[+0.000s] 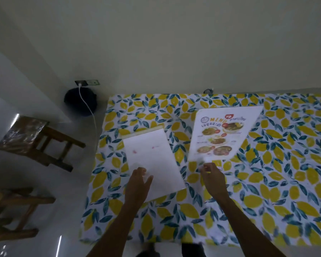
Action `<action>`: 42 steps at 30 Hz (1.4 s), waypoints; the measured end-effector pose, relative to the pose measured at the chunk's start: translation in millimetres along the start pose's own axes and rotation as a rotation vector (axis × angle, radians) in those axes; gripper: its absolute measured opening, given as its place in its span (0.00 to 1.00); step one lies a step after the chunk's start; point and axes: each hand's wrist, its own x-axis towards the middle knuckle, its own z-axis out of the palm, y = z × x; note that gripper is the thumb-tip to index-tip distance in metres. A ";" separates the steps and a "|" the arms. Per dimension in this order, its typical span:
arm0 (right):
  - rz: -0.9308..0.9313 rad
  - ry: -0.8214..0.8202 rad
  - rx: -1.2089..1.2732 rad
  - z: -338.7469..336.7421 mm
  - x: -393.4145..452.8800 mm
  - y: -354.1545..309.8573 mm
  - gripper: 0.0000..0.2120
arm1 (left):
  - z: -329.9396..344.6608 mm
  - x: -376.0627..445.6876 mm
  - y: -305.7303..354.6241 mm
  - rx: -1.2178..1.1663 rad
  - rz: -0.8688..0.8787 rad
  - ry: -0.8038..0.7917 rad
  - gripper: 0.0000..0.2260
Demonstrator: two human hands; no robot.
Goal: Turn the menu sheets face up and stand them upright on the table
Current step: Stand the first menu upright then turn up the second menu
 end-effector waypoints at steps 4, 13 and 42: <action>0.035 -0.065 -0.021 41.2 -20.7 -22.9 0.13 | -21.8 -6.9 -46.6 0.014 -0.048 -0.029 0.14; -0.014 -0.087 -0.133 76.6 -58.6 -31.9 0.10 | -26.2 -23.9 -66.8 -0.110 -0.152 -0.101 0.14; -0.411 0.077 0.165 -33.3 -196.3 -16.2 0.10 | -113.3 -130.1 -48.5 -0.324 0.374 0.176 0.06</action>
